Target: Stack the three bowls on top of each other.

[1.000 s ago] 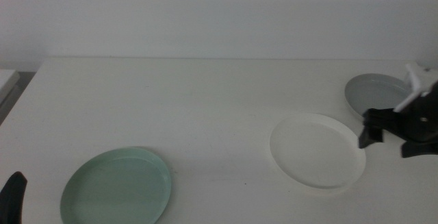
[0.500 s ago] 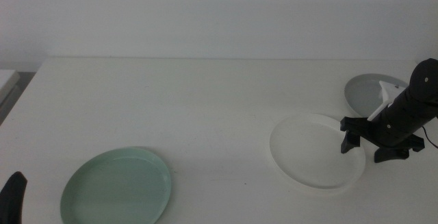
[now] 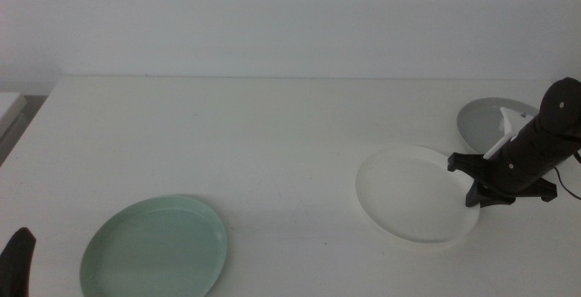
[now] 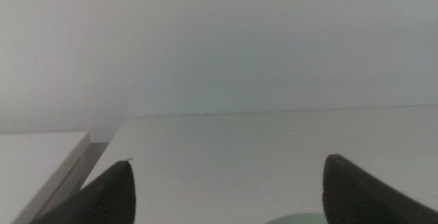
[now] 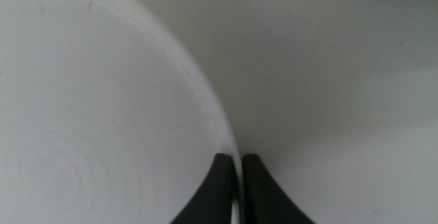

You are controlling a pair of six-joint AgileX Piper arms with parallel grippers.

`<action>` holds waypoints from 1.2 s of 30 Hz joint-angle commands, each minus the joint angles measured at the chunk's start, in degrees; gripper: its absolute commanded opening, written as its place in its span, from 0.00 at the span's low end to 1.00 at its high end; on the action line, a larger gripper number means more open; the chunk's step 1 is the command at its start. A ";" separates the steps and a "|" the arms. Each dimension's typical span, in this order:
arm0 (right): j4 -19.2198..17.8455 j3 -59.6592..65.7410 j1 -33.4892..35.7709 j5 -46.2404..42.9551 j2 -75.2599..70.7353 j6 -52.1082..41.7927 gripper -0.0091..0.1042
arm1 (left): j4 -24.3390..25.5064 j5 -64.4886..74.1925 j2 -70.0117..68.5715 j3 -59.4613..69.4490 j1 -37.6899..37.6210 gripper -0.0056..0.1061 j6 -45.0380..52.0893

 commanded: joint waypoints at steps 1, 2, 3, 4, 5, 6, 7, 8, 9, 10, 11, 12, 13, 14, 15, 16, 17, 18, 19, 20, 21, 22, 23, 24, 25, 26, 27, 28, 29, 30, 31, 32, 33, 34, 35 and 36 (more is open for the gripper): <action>-1.34 -1.01 0.01 2.67 -0.14 0.30 0.06 | -0.17 -0.73 -0.21 -0.03 0.01 0.89 -0.51; -1.34 -2.21 0.14 3.82 -0.80 0.30 0.06 | -0.17 -0.73 -0.21 -0.03 0.01 0.89 -0.51; -1.16 -3.38 0.51 4.59 -1.65 0.30 0.06 | -0.17 -0.73 -0.21 -0.03 0.01 0.89 -0.51; -1.02 -5.13 1.02 5.44 -2.51 0.30 0.06 | -0.17 -0.73 -0.21 -0.03 0.01 0.89 -0.51; -0.86 -7.07 1.80 6.37 -3.18 0.30 0.06 | -0.17 -0.73 -0.21 -0.03 0.01 0.89 -0.51; -0.85 -8.89 2.58 7.58 -3.61 0.30 0.06 | -0.17 -0.73 -0.21 -0.03 0.01 0.89 -0.51; -0.85 -11.27 3.70 8.93 -3.71 0.30 0.06 | -0.17 -0.73 -0.21 -0.03 0.01 0.89 -0.51; -0.85 -13.83 4.96 10.33 -3.57 0.47 0.06 | -0.17 -0.73 -0.21 -0.03 0.01 0.89 -0.51; -0.85 -15.85 6.10 11.65 -3.13 0.47 0.06 | -0.17 -0.73 -0.21 -0.03 0.01 0.89 -0.51; -0.85 -18.11 7.66 12.83 -2.44 0.69 0.06 | -0.17 -0.73 -0.21 -0.03 0.01 0.89 -0.51; -0.41 -20.41 9.27 13.60 -1.66 0.69 0.06 | -0.17 -0.73 -0.21 -0.03 0.01 0.89 -0.51; 0.00 -21.85 10.79 13.84 -0.79 0.69 0.06 | -0.17 -0.73 -0.21 -0.03 0.01 0.89 -0.51; 0.50 -22.73 12.22 13.97 0.13 0.69 0.06 | -0.17 -0.73 -0.21 -0.03 0.01 0.89 -0.51; 1.11 -23.54 13.49 13.87 1.10 0.69 0.06 | -0.17 -0.73 -0.21 -0.03 0.01 0.89 -0.51; 1.73 -23.98 14.40 13.87 1.88 0.69 0.06 | -0.17 -0.73 -0.21 -0.03 0.01 0.89 -0.51; 2.42 -24.26 15.33 13.75 2.83 0.69 0.06 | -0.17 -0.73 -0.21 -0.03 0.01 0.89 -0.51; 3.02 -24.31 16.15 13.60 3.80 0.69 0.06 | -0.17 -0.73 -0.21 -0.03 0.01 0.89 -0.51; 3.32 -24.31 16.76 13.49 4.71 0.69 0.06 | -0.17 -0.73 -0.21 -0.03 0.01 0.89 -0.51; 3.62 -24.31 17.15 13.36 5.42 0.69 0.06 | -0.17 -0.73 -0.21 -0.03 0.01 0.89 -0.51; 3.62 -24.31 17.44 13.27 6.33 0.69 0.06 | -0.17 -0.73 -0.21 -0.03 0.01 0.89 -0.51; 3.62 -24.31 17.65 13.00 7.22 0.69 0.06 | -0.17 -0.73 -0.21 -0.03 0.01 0.89 -0.51; 3.71 -24.31 17.65 12.91 8.08 0.69 0.06 | -0.17 -0.73 -0.21 -0.03 0.01 0.89 -0.51; 4.00 -24.31 17.73 12.76 8.87 0.69 0.06 | -0.17 -0.73 -0.21 -0.03 0.01 0.89 -0.51; 4.01 -24.31 17.73 12.62 9.43 0.69 0.06 | -0.17 -0.73 -0.21 -0.03 0.01 0.89 -0.51; 4.01 -24.31 17.73 12.47 10.00 0.69 0.06 | -0.17 -0.73 -0.21 -0.03 0.01 0.89 -0.51; 4.01 -24.31 17.73 12.32 10.54 0.69 0.06 | -0.17 -0.73 -0.21 -0.03 0.01 0.89 -0.51; 4.01 -24.31 17.73 12.23 10.92 0.69 0.06 | -0.17 -0.73 -0.21 -0.03 0.01 0.89 -0.51; 4.01 -24.31 17.73 12.11 11.36 0.69 0.06 | -0.17 -0.73 -0.21 -0.03 0.01 0.89 -0.51; 4.01 -24.31 17.73 12.11 11.54 0.69 0.06 | -0.17 -0.73 -0.21 -0.03 0.01 0.89 -0.51; 3.88 -24.31 17.73 12.11 11.70 0.69 0.06 | -0.17 -0.73 -0.21 -0.03 0.01 0.89 -0.51; 3.76 -24.31 17.73 12.11 11.79 0.69 0.07 | -0.17 -0.73 -0.21 -0.03 0.01 0.89 -0.51; 3.53 -24.31 17.73 12.11 11.84 0.69 0.09 | -0.17 -0.73 -0.21 -0.03 0.01 0.89 -0.51; 3.39 -24.31 17.73 12.11 11.84 0.69 0.13 | -0.17 -0.73 -0.21 -0.03 0.01 0.89 -0.51; 3.39 -24.31 17.73 12.11 11.84 0.69 0.17 | -0.17 -0.73 -0.21 -0.03 0.01 0.89 -0.51; 3.39 -24.31 17.73 12.22 11.84 0.69 0.26 | -0.17 -0.73 -0.21 -0.03 0.01 0.89 -0.51; 3.39 -24.31 17.73 12.22 11.84 0.69 0.35 | -0.17 -0.73 -0.21 -0.03 0.01 0.89 -0.51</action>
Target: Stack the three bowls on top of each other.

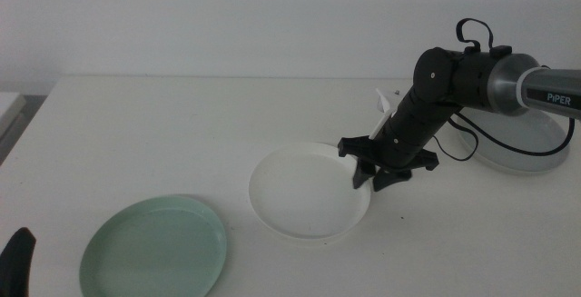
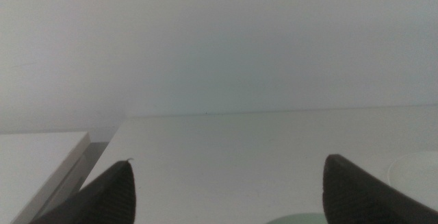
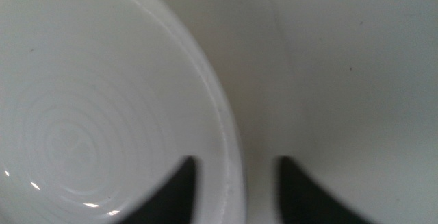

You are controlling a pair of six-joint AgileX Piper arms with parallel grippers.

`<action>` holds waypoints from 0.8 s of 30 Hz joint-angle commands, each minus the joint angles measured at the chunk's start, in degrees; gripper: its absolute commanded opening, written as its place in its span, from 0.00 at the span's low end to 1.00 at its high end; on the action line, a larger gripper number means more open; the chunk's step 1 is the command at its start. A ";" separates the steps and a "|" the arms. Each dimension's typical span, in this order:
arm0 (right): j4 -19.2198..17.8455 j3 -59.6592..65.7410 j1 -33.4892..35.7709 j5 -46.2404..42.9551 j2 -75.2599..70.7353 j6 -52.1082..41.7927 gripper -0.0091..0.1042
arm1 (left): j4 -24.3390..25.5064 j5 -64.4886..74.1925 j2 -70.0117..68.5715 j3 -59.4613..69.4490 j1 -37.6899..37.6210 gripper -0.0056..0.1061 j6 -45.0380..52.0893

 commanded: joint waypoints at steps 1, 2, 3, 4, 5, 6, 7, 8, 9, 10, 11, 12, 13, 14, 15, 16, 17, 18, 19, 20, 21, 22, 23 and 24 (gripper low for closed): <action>-0.55 -0.44 0.04 -0.07 -0.21 0.09 0.46 | -0.17 -0.73 -0.21 -0.03 0.01 0.89 -0.51; -0.55 -0.44 0.04 -0.07 -0.35 -0.04 0.58 | -0.17 -0.73 -0.21 -0.03 0.01 0.89 -0.51; -0.55 -0.53 -0.17 -0.07 -0.76 -0.79 0.67 | -0.17 -0.73 -0.21 -0.03 0.01 0.89 -0.51; -0.55 -0.73 -0.28 0.02 -1.15 -2.54 0.75 | -0.17 -0.73 -0.21 -0.03 0.01 0.89 -0.51; -0.55 -1.24 -0.69 0.66 -1.92 -3.97 0.85 | -0.17 -0.73 -0.21 -0.03 0.01 0.89 -0.51; -0.94 -2.13 -1.45 1.94 -2.78 -4.96 0.90 | -0.17 -0.73 -0.21 -0.03 0.01 0.89 -0.51; -1.36 -3.07 -2.48 3.17 -3.73 -5.30 0.90 | -0.17 -0.73 -0.21 -0.03 0.01 0.89 -0.51; -2.39 -4.54 -3.88 4.77 -4.79 -5.52 0.90 | -0.17 -0.73 -0.21 -0.03 0.01 0.89 -0.51; -3.67 -6.25 -5.57 6.49 -5.81 -5.52 0.90 | -0.17 -0.73 -0.21 -0.03 0.01 0.89 -0.51; -4.82 -7.76 -7.07 8.19 -6.57 -5.60 0.90 | -0.17 -0.73 -0.21 -0.03 0.01 0.89 -0.51; -6.29 -9.77 -9.24 9.87 -7.34 -5.60 0.90 | -0.17 -0.73 -0.21 -0.03 0.01 0.89 -0.51; -7.47 -11.47 -11.05 11.02 -7.95 -5.64 0.90 | -0.17 -0.73 -0.21 -0.03 0.01 0.89 -0.51; -9.13 -13.55 -13.44 11.84 -8.27 -5.64 0.90 | -0.17 -0.73 -0.21 -0.03 0.01 0.89 -0.51; -13.83 -19.12 -23.19 12.65 -7.82 -6.06 0.90 | -0.17 -0.73 -0.21 -0.03 0.01 0.89 -0.51; -13.96 -19.26 -25.55 11.73 -7.53 -6.06 0.90 | 0.23 -0.73 -0.21 -0.03 0.01 0.89 -0.51; -13.99 -19.26 -27.34 11.12 -7.19 -6.06 0.90 | 0.90 -0.73 -0.21 -0.03 0.01 0.89 -0.51; -13.99 -19.26 -29.55 10.48 -6.54 -6.06 0.90 | 1.16 -0.73 -0.21 -0.03 0.01 0.89 -0.51; -13.89 -19.26 -31.57 10.11 -5.71 -6.06 0.90 | 1.26 -0.73 -0.21 -0.03 0.01 0.89 -0.51; -13.89 -19.26 -33.07 9.72 -4.94 -6.06 0.90 | 1.26 -0.73 -0.21 -0.03 0.01 0.89 -0.51; -13.89 -19.26 -34.81 9.34 -3.96 -6.06 0.90 | 1.26 -0.73 -0.21 -0.03 0.01 0.89 -0.51; -13.89 -19.26 -36.30 9.01 -2.91 -6.06 0.90 | 1.26 -0.73 -0.21 -0.03 0.01 0.89 -0.51; -13.80 -19.26 -37.34 8.78 -2.11 -6.06 0.90 | 1.10 -0.73 -0.21 -0.03 0.01 0.89 -0.51; -13.63 -19.26 -38.50 8.51 -1.09 -6.06 0.90 | 0.98 -0.73 -0.21 -0.03 0.01 0.89 -0.51; -13.48 -19.26 -39.54 8.11 0.01 -6.06 0.90 | 1.11 -0.73 -0.21 -0.03 0.01 0.89 -0.51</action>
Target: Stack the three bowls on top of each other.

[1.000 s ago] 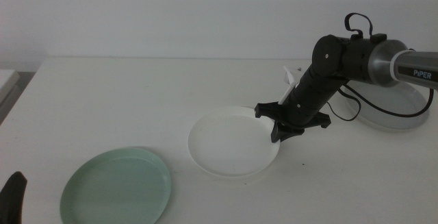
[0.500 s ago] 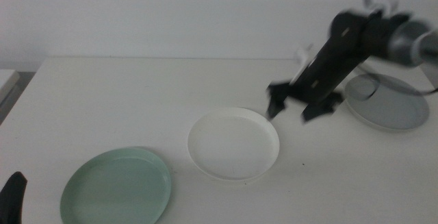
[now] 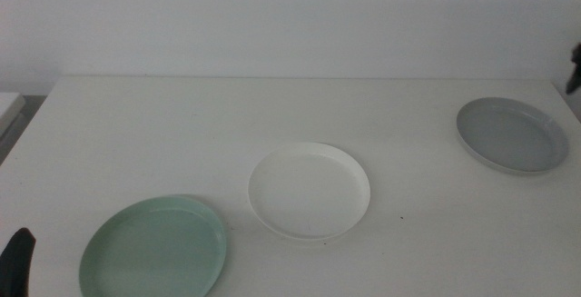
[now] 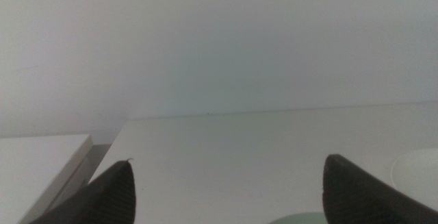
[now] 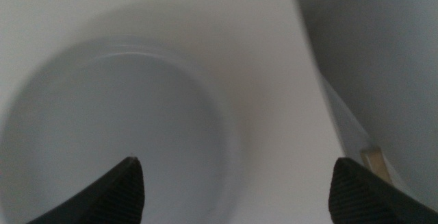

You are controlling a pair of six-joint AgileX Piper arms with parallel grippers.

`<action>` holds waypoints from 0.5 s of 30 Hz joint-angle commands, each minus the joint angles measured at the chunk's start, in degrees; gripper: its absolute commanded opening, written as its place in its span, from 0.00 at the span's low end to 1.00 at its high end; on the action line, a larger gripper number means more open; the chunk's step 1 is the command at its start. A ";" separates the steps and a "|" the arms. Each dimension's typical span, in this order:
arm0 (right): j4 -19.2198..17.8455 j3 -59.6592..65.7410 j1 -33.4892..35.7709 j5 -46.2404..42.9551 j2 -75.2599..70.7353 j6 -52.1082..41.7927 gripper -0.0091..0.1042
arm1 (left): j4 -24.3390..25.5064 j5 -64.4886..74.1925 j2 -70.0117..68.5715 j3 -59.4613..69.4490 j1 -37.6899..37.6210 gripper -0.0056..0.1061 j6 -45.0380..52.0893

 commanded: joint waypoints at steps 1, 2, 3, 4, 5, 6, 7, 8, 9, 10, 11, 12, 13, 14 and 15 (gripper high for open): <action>0.26 -0.29 -2.05 -1.29 2.22 -0.52 0.90 | 0.10 -0.73 -0.21 -0.03 0.01 0.89 -0.51; 0.37 -0.29 -2.50 -1.79 3.26 -0.52 0.90 | 0.10 -0.73 -0.21 -0.03 0.01 0.89 -0.51; 0.59 -0.29 -2.59 -2.26 4.23 -0.52 0.90 | 0.10 -0.73 -0.21 -0.03 0.01 0.89 -0.51; 0.88 -0.29 -2.59 -2.74 5.06 -0.52 0.90 | 0.10 -0.73 -0.21 -0.03 0.01 0.89 -0.51; 1.16 -0.29 -2.59 -3.13 6.02 -0.52 0.90 | 0.10 -0.73 -0.21 -0.03 0.01 0.89 -0.51; 1.73 -0.29 -2.48 -3.28 6.76 -0.52 0.90 | 0.10 -0.73 -0.21 -0.03 0.01 0.89 -0.51; 2.24 -0.29 -2.36 -3.36 7.62 -0.52 0.90 | 0.10 -0.73 -0.21 -0.03 0.01 0.89 -0.51; 2.64 -0.29 -2.09 -3.36 8.43 -0.52 0.90 | 0.10 -0.73 -0.21 -0.03 0.01 0.89 -0.51; 2.81 -0.29 -1.82 -3.36 9.17 -0.52 0.90 | 0.10 -0.73 -0.21 -0.03 0.01 0.89 -0.51; 2.81 -0.29 -1.52 -3.36 9.83 -0.52 0.89 | 0.23 -0.73 -0.21 -0.03 0.01 0.89 -0.51; 2.81 -0.29 -1.29 -3.40 10.44 -0.52 0.88 | 0.23 -0.73 -0.21 -0.03 0.01 0.89 -0.51; 2.68 -0.29 -1.20 -3.50 11.09 -0.52 0.87 | 0.23 -0.73 -0.21 -0.03 0.01 0.89 -0.51; 2.68 -0.29 -1.06 -3.63 11.52 -0.52 0.85 | 0.23 -0.73 -0.21 -0.03 0.01 0.89 -0.51; 2.79 -0.29 -1.06 -3.75 11.99 -0.52 0.83 | 0.23 -0.73 -0.21 -0.03 0.01 0.89 -0.51; 2.79 -0.29 -1.06 -3.87 12.50 -0.52 0.81 | 0.23 -0.73 -0.21 -0.03 0.01 0.89 -0.51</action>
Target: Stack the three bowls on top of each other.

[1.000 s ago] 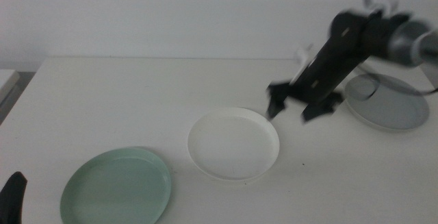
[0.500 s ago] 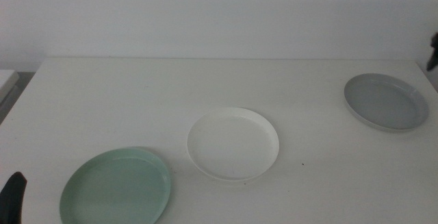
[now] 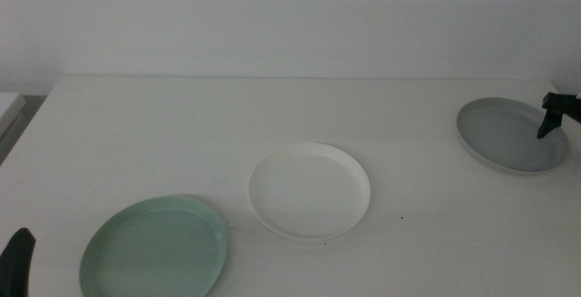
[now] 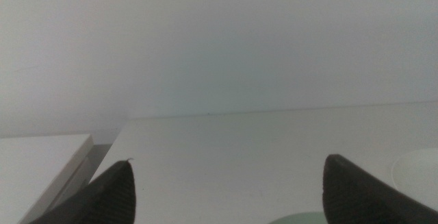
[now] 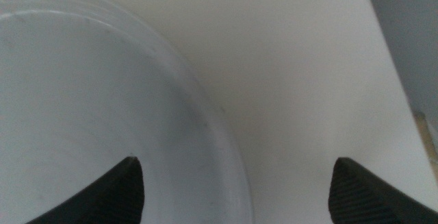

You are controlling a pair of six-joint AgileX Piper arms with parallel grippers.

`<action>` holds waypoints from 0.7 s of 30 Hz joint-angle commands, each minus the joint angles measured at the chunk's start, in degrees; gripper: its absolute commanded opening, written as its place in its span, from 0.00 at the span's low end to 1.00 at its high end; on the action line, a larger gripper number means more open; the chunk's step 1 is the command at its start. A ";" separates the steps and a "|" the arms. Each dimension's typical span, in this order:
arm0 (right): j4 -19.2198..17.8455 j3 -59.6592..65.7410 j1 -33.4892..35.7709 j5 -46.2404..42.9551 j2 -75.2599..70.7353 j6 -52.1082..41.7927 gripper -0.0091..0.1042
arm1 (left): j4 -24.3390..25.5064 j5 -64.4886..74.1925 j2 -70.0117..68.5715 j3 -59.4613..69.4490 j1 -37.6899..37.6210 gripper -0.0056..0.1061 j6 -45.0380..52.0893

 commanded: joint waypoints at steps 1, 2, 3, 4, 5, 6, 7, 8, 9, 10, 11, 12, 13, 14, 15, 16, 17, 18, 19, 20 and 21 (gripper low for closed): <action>-0.21 -0.29 0.01 -0.91 0.78 -0.37 0.79 | 0.13 -0.73 -0.21 -0.03 0.01 0.89 -0.51; -0.21 -0.29 0.01 -1.06 1.06 -0.37 0.77 | 0.13 -0.73 -0.21 -0.03 0.01 0.89 -0.51; -0.21 -0.29 0.01 -1.18 1.33 -0.37 0.74 | 0.13 -0.73 -0.21 -0.03 0.01 0.89 -0.51; -0.21 -0.29 0.01 -1.18 1.48 -0.37 0.72 | 0.13 -0.73 -0.21 -0.03 0.01 0.89 -0.51; -0.21 -0.29 0.01 -1.32 1.69 -0.37 0.69 | 0.13 -0.73 -0.21 -0.03 0.01 0.89 -0.51; -0.21 -0.29 0.01 -1.45 1.85 -0.37 0.65 | 0.13 -0.73 -0.21 -0.03 0.01 0.89 -0.51; -0.21 -0.29 0.01 -1.45 1.87 -0.37 0.61 | 0.13 -0.73 -0.21 -0.03 0.01 0.89 -0.51; -0.09 -0.29 0.01 -1.58 1.99 -0.37 0.56 | 0.13 -0.73 -0.21 -0.03 0.01 0.89 -0.51; -0.01 -0.29 0.01 -1.58 2.12 -0.27 0.49 | 0.13 -0.73 -0.21 -0.03 0.01 0.89 -0.51; -0.01 -0.29 0.01 -1.58 2.12 -0.26 0.42 | 0.13 -0.73 -0.21 -0.03 0.01 0.89 -0.51; -0.01 -0.29 0.01 -1.58 2.12 -0.26 0.34 | 0.13 -0.73 -0.21 -0.03 0.01 0.89 -0.51; -0.01 -0.29 0.01 -1.58 2.12 -0.26 0.26 | 0.13 -0.73 -0.21 -0.03 0.01 0.89 -0.51; -0.01 -0.29 0.01 -1.58 2.12 -0.26 0.20 | 0.13 -0.73 -0.21 -0.03 0.01 0.89 -0.51; -0.16 -0.29 0.01 -1.38 2.12 -0.26 0.12 | 0.13 -0.73 -0.21 -0.03 0.01 0.89 -0.51; -0.16 -0.29 0.01 -0.95 1.73 -0.26 0.06 | 0.13 -0.73 -0.21 -0.03 0.01 0.89 -0.51; -0.28 -0.29 0.01 -0.51 1.39 -0.44 0.06 | 0.13 -0.73 -0.21 -0.03 0.01 0.89 -0.51; -0.59 -0.29 0.01 -0.05 0.56 -0.45 0.06 | 0.13 -0.73 -0.21 -0.03 0.01 0.89 -0.51; -0.59 -0.29 0.22 0.38 -0.34 -0.57 0.06 | 0.13 -0.73 -0.21 -0.03 0.01 0.89 -0.51; -0.59 -0.29 0.49 0.50 -1.40 -1.04 0.06 | 0.13 -0.73 -0.21 -0.03 0.01 0.89 -0.51; -0.47 -0.29 0.87 0.94 -2.81 -1.91 0.06 | 0.13 -0.73 -0.21 -0.03 0.01 0.89 -0.51; -0.24 -0.29 1.32 1.07 -4.48 -1.91 0.06 | 0.13 -0.73 -0.21 -0.03 0.01 0.89 -0.51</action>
